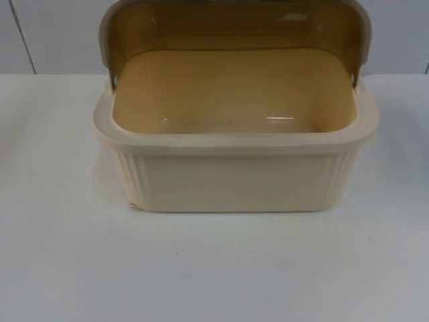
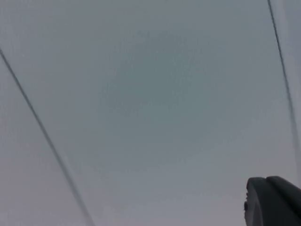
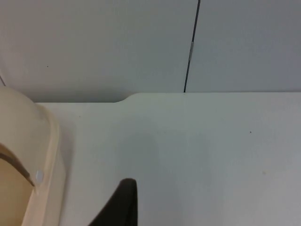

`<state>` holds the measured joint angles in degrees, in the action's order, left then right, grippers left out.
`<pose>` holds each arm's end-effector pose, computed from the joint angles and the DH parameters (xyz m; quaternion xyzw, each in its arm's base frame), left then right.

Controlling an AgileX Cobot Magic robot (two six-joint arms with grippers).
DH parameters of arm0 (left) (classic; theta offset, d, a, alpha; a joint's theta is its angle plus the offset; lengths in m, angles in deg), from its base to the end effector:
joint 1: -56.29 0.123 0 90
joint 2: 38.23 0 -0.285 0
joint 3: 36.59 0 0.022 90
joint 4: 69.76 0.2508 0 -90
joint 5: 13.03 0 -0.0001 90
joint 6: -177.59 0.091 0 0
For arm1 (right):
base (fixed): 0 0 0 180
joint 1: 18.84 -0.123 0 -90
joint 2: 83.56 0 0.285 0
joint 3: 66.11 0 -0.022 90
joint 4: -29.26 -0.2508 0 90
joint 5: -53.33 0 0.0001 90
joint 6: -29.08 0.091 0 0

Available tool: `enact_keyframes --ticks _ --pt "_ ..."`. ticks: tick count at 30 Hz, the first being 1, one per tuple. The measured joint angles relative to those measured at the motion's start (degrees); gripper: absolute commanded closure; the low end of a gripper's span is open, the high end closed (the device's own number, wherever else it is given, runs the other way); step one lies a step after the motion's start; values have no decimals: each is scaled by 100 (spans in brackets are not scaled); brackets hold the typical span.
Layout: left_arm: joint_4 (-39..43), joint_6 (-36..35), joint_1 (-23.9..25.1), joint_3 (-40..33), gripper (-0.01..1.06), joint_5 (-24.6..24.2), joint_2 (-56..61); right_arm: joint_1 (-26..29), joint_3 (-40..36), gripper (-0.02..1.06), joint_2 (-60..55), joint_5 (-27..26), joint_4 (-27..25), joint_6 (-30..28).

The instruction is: Open the box lid with the left hand, place the block into the box with the right hand, then close the box lid with the left hand.

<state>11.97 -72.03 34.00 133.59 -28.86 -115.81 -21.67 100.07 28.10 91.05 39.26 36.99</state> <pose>0.2646 -0.0818 0.4351 0.1125 0.6965 0.0315 0.7080 0.2192 0.0011 0.3993 0.0053 0.8628 -0.0336 0.5044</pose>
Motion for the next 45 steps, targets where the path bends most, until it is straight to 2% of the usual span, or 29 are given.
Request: enact_keyframes --ticks 2,3,5,6,8,9,11,13,14,16,18,19,20,21,23,30,33,37,39,40,41,43,45 --pt "-642 -47 638 0 105 852 11 0 0 -1 0 0 0 0" --pt "-642 -47 638 0 105 852 11 0 0 -1 0 0 0 0" --pt "-1213 -71 1158 0 105 1255 -12 0 0 -1 0 0 0 0" --pt "-1508 -82 1328 0 105 1267 -40 0 0 -1 0 0 0 0" --pt "-2136 -75 1589 0 105 967 -136 0 0 -1 0 0 0 0" --pt "-2136 -75 1589 0 105 967 -136 0 0 -1 0 0 0 0" --pt "-2864 336 1644 0 105 584 -285 0 0 -1 0 0 0 0" --pt "-3918 1569 1615 0 105 308 -479 0 0 -1 0 0 -10 0" --pt "-3918 1569 1615 0 105 308 -479 0 0 -1 0 0 -10 0" --pt "-5297 3105 1550 38 105 -138 -665 0 0 -1 0 0 -10 0" --pt "-6491 5028 1523 161 105 -762 -887 0 0 -1 0 0 -10 0" --pt "-7009 5774 1523 231 105 -1114 -1001 0 0 -1 0 0 -10 0" --pt "-7009 5774 1523 231 105 -1114 -1001 0 0 -1 0 0 -10 0" --pt "-7406 6451 1523 276 105 -1360 -1087 0 0 -1 0 0 -10 0" --pt "-7829 7111 1523 287 105 -1418 -1125 0 0 -1 0 0 -10 0" --pt "-8045 7272 1516 359 105 -456 -833 0 0 -1 0 44 -10 26" --pt "-8045 7260 1516 359 105 -429 -821 0 0 -1 0 47 -10 26" --pt "-8045 7144 1516 359 104 -634 -821 0 0 -1 0 57 -10 26" --pt "-8045 7119 1516 359 94 -658 -821 0 0 -1 0 57 -10 26" --pt "-8045 7066 1516 359 94 -722 -821 0 0 -1 0 57 -10 26" --pt "-7998 6962 1516 359 84 -823 -821 0 0 -1 0 57 -10 26" --pt "-7896 6780 1516 359 54 -1044 -840 0 0 -1 0 57 -20 26" --pt "-7855 6708 1516 359 9 -1114 -844 0 0 -1 0 57 -20 26"
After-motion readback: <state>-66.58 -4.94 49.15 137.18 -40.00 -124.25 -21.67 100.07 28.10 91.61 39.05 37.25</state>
